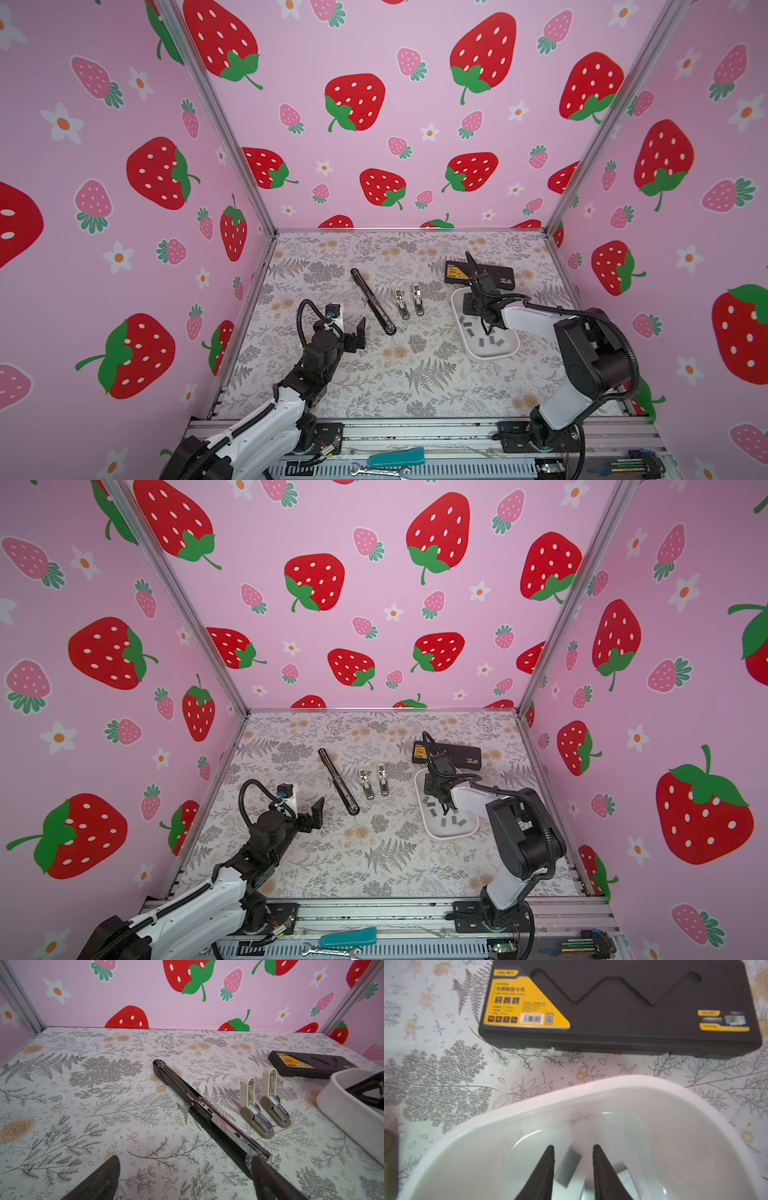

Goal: Load the staples into the stapler
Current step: 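Lower the right gripper into the tray and pinch a staple strip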

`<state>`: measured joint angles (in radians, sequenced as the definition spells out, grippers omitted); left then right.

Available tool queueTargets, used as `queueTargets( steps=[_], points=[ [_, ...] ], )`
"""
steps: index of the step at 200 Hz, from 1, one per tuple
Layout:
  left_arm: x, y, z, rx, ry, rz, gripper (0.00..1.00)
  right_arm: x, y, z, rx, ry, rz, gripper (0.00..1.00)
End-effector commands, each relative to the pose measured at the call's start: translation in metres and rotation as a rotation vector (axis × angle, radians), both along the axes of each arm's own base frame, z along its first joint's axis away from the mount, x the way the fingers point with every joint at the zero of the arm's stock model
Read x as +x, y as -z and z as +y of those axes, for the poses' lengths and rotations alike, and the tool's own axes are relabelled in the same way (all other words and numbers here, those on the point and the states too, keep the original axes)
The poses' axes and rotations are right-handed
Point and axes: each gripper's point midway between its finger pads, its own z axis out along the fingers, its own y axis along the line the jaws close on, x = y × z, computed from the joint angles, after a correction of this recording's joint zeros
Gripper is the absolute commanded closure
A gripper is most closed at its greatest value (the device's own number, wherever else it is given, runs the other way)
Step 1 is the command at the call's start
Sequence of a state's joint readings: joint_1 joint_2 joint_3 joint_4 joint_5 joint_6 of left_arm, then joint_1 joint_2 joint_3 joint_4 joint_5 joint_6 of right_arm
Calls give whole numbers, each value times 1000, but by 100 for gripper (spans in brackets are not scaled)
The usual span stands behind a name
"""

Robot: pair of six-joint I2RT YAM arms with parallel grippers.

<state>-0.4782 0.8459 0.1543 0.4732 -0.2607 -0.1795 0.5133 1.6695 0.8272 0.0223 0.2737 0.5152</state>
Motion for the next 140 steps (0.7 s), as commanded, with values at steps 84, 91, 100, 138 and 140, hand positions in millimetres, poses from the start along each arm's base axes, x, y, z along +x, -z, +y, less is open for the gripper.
queueTargets(
  steps=[84, 91, 100, 138, 140],
  points=[
    [-1, -17, 1, -33, -5, -68, 1, -6, 12, 10, 3, -20, 14, 67],
    [-1, -18, 1, -33, -4, -69, 1, -6, 13, 11, 2, -23, 17, 67],
    [-1, -17, 1, -33, -3, -68, 1, -6, 13, 12, 5, -24, 18, 67],
    [-2, -18, 1, -35, 0, -72, 1, -6, 15, 18, 3, -34, 22, 68],
    [-2, -18, 1, -36, 0, -73, 1, -6, 15, 18, 4, -34, 22, 68]
  ],
)
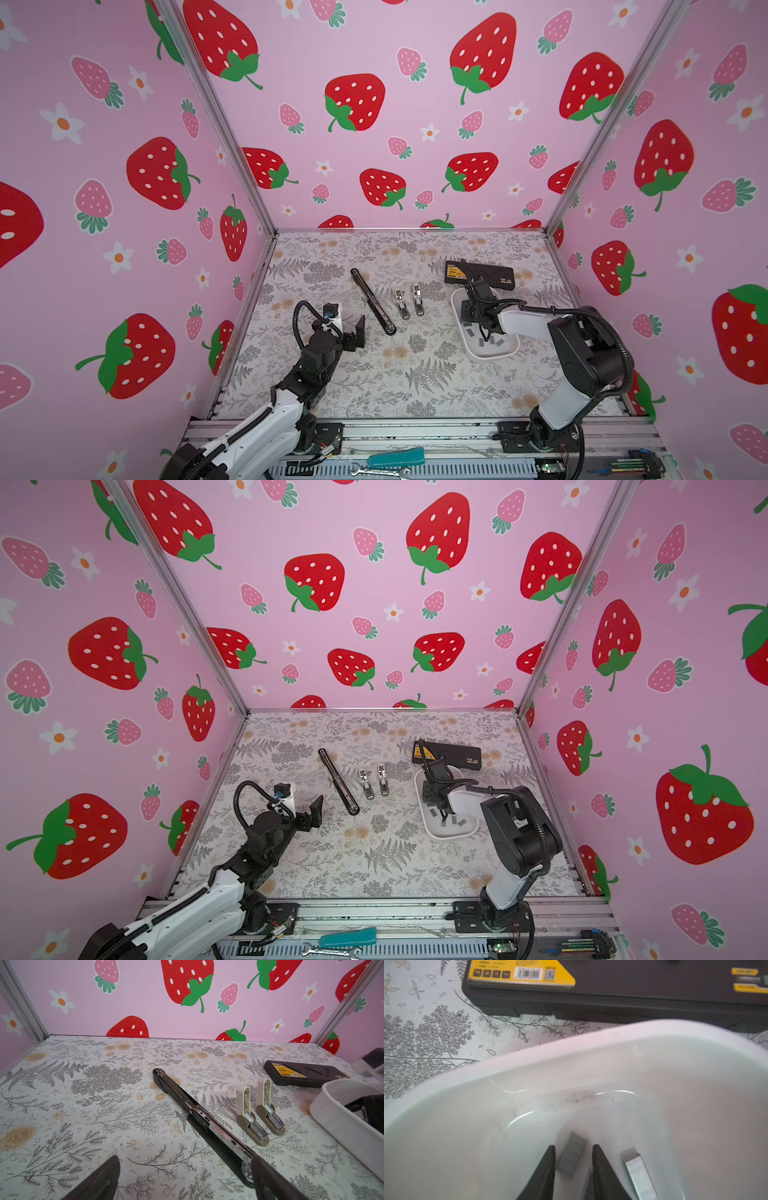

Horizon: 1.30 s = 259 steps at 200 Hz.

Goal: Load the staples into the stapler
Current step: 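Lower the right gripper into the tray and pinch a staple strip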

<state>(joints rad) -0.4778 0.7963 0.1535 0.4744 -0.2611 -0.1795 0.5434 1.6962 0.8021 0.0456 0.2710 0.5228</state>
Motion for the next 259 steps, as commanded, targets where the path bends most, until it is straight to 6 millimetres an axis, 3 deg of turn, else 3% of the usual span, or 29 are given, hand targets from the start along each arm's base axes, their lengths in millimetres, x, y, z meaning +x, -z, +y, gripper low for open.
queueTargets(
  steps=[1, 104, 171, 230, 259],
  points=[
    [-1, -4, 0, -15, 1, -28, 1, 5, -1, 10, 11, -8, -4, 68],
    [-2, -4, 1, -16, -1, -31, 1, 8, 12, 8, -52, 5, 21, 71],
    [-3, -4, 1, -16, 1, -31, 1, 7, 20, 5, -106, 15, 31, 82],
    [-3, -4, 1, -17, 0, -33, 1, 3, 18, -1, -142, 30, 26, 82],
    [-3, -4, 1, -17, 1, -33, 1, 0, 20, -1, -151, 26, 30, 76]
  ],
)
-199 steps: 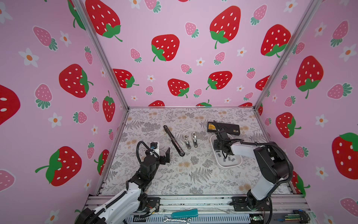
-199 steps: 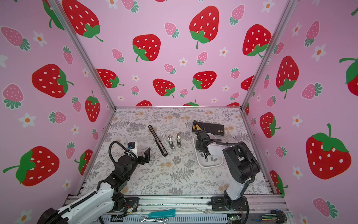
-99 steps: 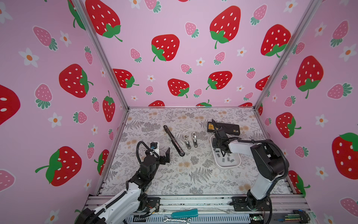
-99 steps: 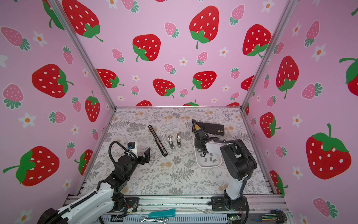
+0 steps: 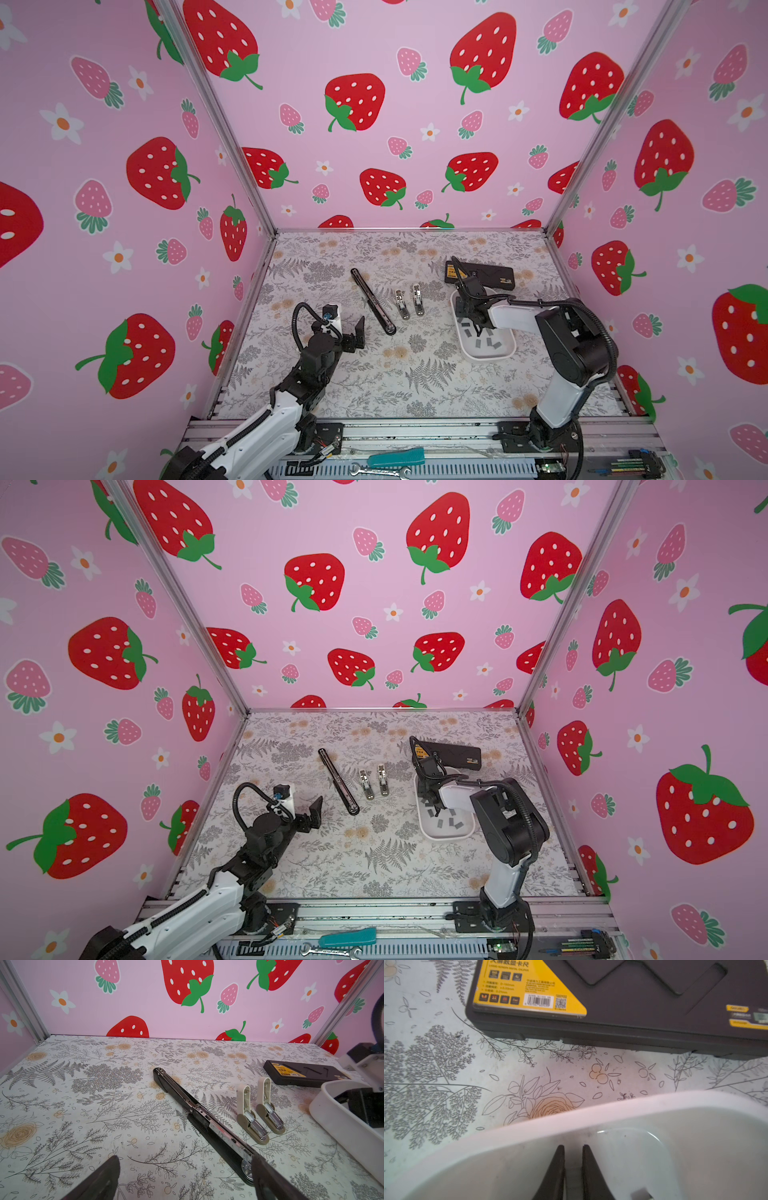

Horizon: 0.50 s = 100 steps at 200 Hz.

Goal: Load the staples into the stapler
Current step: 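Lower the right gripper into the tray and pinch a staple strip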

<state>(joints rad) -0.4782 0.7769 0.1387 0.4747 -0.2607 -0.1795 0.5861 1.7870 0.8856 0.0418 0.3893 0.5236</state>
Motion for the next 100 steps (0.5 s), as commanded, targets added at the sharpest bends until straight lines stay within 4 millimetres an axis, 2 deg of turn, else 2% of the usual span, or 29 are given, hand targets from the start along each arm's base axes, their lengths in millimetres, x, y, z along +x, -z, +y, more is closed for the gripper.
queueTargets(
  steps=[1, 100],
  points=[
    [0, -6, -1, -16, 1, -29, 1, -18, 18, -10, -64, 5, 74, 76],
    [0, -5, -1, -17, 3, -28, 1, -27, 18, -16, -73, 14, 72, 76]
  ],
)
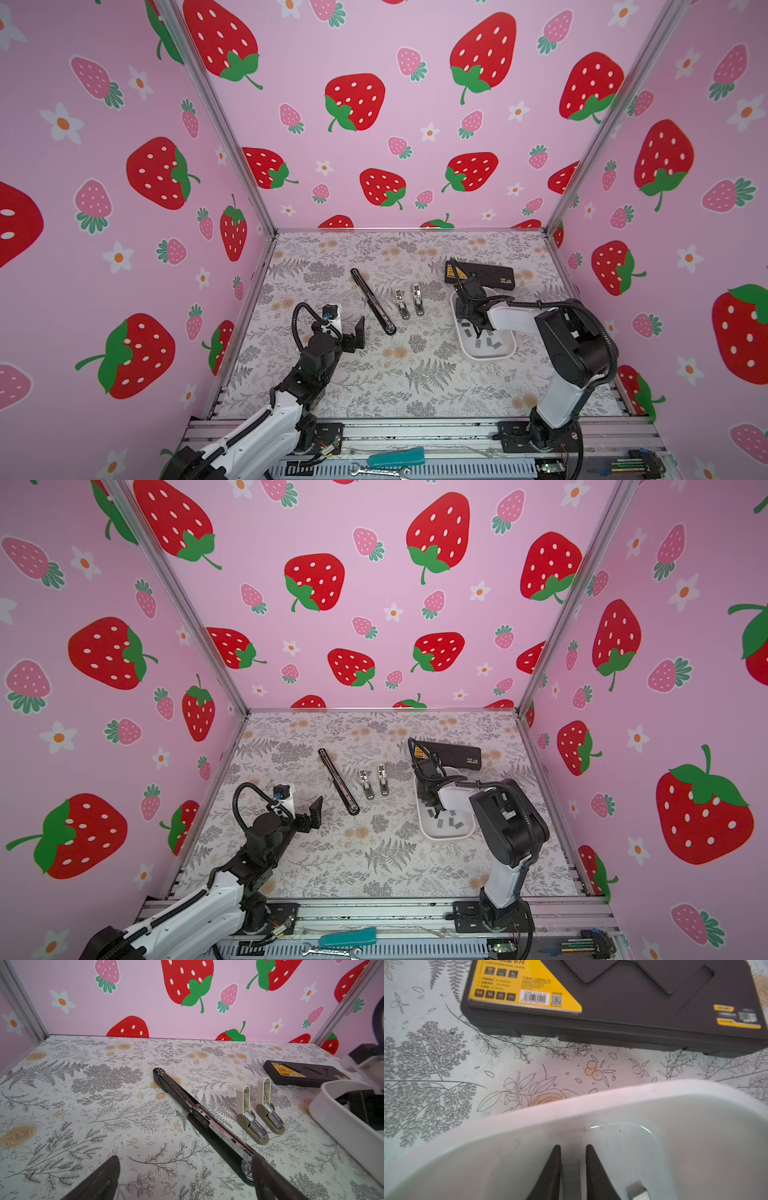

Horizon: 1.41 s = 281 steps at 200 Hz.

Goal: Load the staples into the stapler
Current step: 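Lower the right gripper into the tray and pinch a staple strip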

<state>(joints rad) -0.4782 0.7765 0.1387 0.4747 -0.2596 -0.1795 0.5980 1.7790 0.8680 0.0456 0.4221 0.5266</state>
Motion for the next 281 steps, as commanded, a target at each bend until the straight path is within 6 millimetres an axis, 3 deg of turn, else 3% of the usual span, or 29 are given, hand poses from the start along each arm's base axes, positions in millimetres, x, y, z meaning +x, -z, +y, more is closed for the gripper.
queueTargets(
  steps=[1, 118, 222, 281],
  points=[
    [-1, -5, -1, -16, 3, -27, 1, -23, 18, -13, -50, 6, 84, 76],
    [0, -6, -1, -17, 3, -30, 1, -31, 17, -16, -41, 4, 88, 73],
    [-1, -5, -1, -17, 7, -29, 1, -32, 12, -2, 15, -48, 88, 69],
    [-1, -5, -1, -17, 7, -28, 1, -39, 11, -9, 2, -39, 96, 69]
  ],
)
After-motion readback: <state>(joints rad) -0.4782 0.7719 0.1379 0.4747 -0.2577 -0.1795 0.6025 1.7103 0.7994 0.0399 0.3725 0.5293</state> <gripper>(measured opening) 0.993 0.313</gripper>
